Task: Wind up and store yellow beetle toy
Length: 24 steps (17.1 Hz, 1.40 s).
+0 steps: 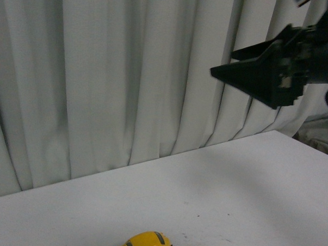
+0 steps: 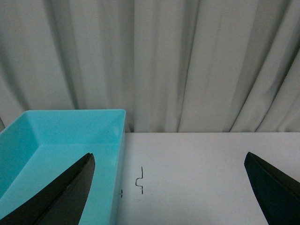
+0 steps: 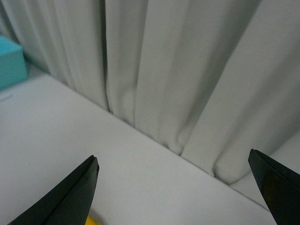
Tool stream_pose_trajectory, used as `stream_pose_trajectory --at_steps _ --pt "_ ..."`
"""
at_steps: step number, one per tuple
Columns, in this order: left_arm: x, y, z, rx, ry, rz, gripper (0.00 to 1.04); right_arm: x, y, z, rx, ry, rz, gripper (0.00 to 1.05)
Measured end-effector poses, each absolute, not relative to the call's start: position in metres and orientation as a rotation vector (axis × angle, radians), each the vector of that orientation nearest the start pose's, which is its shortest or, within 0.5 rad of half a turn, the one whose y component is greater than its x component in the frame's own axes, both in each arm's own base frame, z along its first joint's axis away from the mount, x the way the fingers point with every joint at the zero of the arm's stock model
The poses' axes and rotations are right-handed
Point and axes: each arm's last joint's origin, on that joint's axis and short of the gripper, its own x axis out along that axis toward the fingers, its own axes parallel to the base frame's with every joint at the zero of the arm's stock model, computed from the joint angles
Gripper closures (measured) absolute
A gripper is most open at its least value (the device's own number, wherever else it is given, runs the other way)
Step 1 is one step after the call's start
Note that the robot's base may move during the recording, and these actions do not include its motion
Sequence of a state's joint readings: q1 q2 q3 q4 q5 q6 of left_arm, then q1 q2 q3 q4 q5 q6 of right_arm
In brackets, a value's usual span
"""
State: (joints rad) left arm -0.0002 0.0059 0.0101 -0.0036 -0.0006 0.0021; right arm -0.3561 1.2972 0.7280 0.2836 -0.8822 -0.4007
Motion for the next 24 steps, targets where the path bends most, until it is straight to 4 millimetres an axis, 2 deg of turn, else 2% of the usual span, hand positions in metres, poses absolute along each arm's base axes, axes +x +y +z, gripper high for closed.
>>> stream_pose_trajectory --at_steps 2,4,6,8,10,12,15,18,24 --pt "0.097 0.0 0.166 0.002 -0.001 0.0 0.07 0.294 -0.048 0.24 -0.354 0.241 0.684 0.07" --pt "0.097 0.0 0.166 0.002 -0.001 0.001 0.07 0.31 -0.021 0.226 -0.478 0.342 0.822 0.07" --pt "0.097 0.0 0.166 0.002 -0.001 0.0 0.07 0.314 0.001 0.204 -0.578 0.453 0.979 0.07" --pt "0.097 0.0 0.166 0.002 -0.001 0.0 0.07 0.312 0.015 0.174 -0.676 0.584 1.129 0.07" --pt "0.097 0.0 0.166 0.002 -0.001 0.0 0.07 0.316 0.022 0.156 -0.783 0.635 1.248 0.07" --pt "0.097 0.0 0.166 0.002 -0.001 0.0 0.07 0.335 0.026 0.152 -0.899 0.622 1.291 0.07" --pt "0.097 0.0 0.166 0.002 -0.001 0.0 0.07 0.352 0.031 0.137 -1.009 0.652 1.344 0.07" --pt "0.097 0.0 0.166 0.002 -0.001 0.001 0.07 0.356 0.044 0.124 -1.053 0.712 1.435 0.07" --pt "0.097 0.0 0.166 0.002 -0.001 0.0 0.07 0.367 0.058 0.095 -1.224 0.765 1.477 0.07"
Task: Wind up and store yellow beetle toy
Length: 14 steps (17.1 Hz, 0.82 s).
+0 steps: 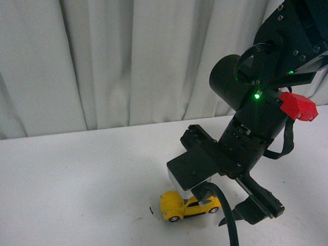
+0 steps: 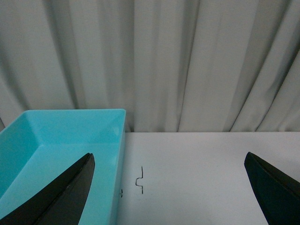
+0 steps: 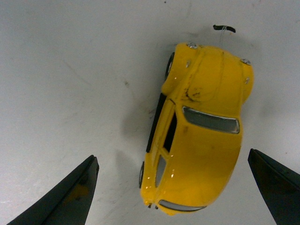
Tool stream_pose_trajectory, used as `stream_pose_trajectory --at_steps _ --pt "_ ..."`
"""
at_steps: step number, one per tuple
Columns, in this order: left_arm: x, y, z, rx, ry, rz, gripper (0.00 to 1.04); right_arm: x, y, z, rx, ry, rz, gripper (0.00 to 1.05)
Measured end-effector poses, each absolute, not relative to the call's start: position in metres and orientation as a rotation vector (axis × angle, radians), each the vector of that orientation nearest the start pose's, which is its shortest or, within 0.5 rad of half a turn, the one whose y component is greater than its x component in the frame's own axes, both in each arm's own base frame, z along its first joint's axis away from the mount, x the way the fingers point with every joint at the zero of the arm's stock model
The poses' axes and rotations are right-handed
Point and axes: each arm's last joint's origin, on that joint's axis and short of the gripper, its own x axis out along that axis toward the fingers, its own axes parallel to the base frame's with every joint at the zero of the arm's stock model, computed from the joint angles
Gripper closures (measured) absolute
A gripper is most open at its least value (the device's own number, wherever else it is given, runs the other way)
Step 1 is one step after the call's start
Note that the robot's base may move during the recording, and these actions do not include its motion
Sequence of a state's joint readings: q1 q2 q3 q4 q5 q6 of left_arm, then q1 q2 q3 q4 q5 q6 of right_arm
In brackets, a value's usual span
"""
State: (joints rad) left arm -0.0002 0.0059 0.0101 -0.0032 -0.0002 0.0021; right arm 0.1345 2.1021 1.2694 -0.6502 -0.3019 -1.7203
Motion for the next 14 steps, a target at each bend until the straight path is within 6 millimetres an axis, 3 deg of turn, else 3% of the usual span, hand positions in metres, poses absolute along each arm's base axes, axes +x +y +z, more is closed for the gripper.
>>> stream_pose_trajectory --at_steps 3,12,14 --pt "0.097 0.0 0.166 0.002 -0.001 0.001 0.07 0.376 0.064 0.092 -1.245 0.76 1.463 0.07" --pt "0.097 0.0 0.166 0.002 -0.001 0.0 0.07 0.377 0.075 0.085 -1.22 0.832 1.413 0.08" --pt "0.097 0.0 0.166 0.002 -0.001 0.0 0.07 0.378 0.075 0.085 -1.226 0.831 1.397 0.27"
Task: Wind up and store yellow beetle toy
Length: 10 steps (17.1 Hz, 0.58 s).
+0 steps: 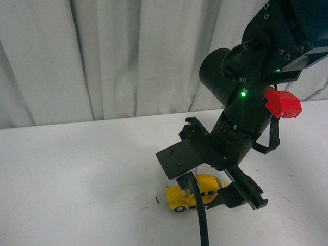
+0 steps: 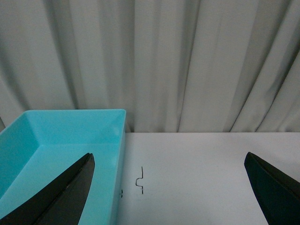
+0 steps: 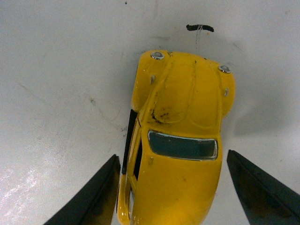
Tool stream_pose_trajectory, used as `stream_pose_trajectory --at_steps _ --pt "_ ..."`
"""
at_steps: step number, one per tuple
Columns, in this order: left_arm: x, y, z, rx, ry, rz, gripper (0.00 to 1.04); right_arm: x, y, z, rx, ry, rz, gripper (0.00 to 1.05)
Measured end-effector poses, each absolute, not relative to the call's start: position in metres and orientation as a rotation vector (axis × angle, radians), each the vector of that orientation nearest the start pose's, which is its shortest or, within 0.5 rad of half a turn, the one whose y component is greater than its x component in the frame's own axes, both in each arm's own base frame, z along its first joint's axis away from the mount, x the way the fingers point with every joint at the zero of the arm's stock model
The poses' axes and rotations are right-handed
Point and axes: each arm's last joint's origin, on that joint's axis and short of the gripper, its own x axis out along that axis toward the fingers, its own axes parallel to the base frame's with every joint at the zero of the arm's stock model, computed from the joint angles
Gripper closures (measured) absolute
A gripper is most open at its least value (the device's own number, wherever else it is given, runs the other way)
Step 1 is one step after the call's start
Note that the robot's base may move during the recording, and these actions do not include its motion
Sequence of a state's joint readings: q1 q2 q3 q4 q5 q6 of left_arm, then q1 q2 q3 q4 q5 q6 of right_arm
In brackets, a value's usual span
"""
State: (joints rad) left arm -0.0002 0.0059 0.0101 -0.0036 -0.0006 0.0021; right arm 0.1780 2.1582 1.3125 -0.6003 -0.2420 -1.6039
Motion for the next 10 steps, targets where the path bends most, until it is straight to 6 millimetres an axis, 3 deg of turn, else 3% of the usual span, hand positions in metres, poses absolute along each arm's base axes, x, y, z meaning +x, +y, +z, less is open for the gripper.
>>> stream_pose_trajectory --at_steps 3,4,10 --pt "0.0975 0.0 0.1661 0.002 -0.001 0.0 0.07 0.378 0.0773 0.0846 -1.218 0.836 1.393 0.58" --pt "0.0975 0.0 0.1661 0.002 -0.001 0.0 0.07 0.3779 0.0774 0.0846 -1.218 0.836 1.393 0.62" --pt "0.0975 0.0 0.1661 0.002 -0.001 0.0 0.07 0.3779 0.0771 0.0832 -1.217 0.825 1.387 0.63"
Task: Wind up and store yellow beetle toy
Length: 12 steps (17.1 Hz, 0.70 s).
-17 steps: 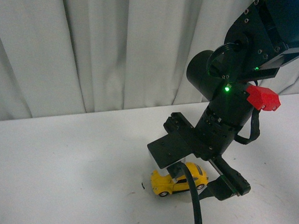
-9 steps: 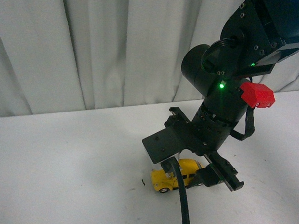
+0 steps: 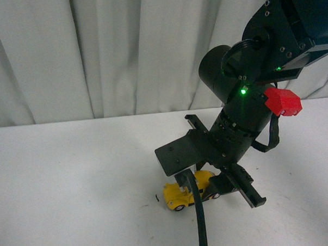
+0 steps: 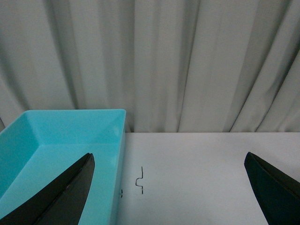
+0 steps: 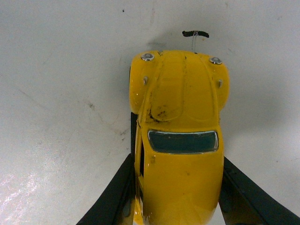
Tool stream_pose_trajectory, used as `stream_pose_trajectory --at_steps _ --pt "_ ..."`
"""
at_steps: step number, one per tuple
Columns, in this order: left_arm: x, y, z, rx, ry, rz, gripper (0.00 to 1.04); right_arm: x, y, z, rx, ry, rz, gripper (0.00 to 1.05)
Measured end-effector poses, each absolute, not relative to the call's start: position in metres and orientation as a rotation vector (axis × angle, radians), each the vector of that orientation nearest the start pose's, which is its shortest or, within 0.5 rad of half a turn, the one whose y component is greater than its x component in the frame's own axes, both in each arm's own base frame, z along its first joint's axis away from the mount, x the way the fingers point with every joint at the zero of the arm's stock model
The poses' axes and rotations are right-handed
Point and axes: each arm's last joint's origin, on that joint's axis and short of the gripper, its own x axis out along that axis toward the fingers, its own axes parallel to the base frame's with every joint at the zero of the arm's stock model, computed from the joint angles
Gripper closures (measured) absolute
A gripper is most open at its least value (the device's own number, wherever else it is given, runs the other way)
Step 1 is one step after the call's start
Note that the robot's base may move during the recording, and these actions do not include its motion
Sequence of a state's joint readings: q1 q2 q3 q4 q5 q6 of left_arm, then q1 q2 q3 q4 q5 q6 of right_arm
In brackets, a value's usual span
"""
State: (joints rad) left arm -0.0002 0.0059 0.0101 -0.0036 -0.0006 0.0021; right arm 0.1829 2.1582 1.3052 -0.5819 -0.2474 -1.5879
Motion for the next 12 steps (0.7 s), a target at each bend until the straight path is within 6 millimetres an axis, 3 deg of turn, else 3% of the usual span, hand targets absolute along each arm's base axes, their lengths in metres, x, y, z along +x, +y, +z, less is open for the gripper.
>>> stream_pose_trajectory --at_steps 12 --pt "0.097 0.0 0.166 0.002 -0.001 0.001 0.07 0.373 0.063 0.076 -1.206 0.785 1.368 0.63"
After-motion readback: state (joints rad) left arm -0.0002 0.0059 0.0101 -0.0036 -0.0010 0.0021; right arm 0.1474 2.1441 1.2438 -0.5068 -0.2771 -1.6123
